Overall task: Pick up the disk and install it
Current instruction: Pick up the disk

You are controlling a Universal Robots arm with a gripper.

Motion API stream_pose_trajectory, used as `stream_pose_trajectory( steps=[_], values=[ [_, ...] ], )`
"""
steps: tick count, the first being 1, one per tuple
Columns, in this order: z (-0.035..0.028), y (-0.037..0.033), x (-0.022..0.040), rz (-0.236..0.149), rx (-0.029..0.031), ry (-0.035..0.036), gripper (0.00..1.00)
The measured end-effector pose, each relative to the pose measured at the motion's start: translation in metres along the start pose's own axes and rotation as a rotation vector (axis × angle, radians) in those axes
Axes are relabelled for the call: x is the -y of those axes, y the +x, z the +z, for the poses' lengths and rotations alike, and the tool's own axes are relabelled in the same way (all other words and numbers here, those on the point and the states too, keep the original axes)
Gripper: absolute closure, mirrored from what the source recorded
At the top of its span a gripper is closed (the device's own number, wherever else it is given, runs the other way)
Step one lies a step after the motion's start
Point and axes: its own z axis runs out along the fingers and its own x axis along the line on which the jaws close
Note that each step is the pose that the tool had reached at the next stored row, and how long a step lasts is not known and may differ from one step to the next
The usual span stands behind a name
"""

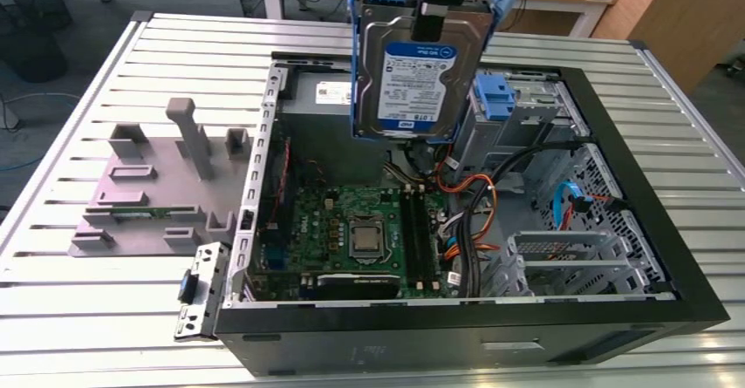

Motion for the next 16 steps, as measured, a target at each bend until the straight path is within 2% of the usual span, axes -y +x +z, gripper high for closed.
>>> stream_pose_trajectory(
  steps=[16],
  values=[
    [-0.0002,0.0121,0.0007,0.0,0.0001,0.0,0.65]
  ],
)
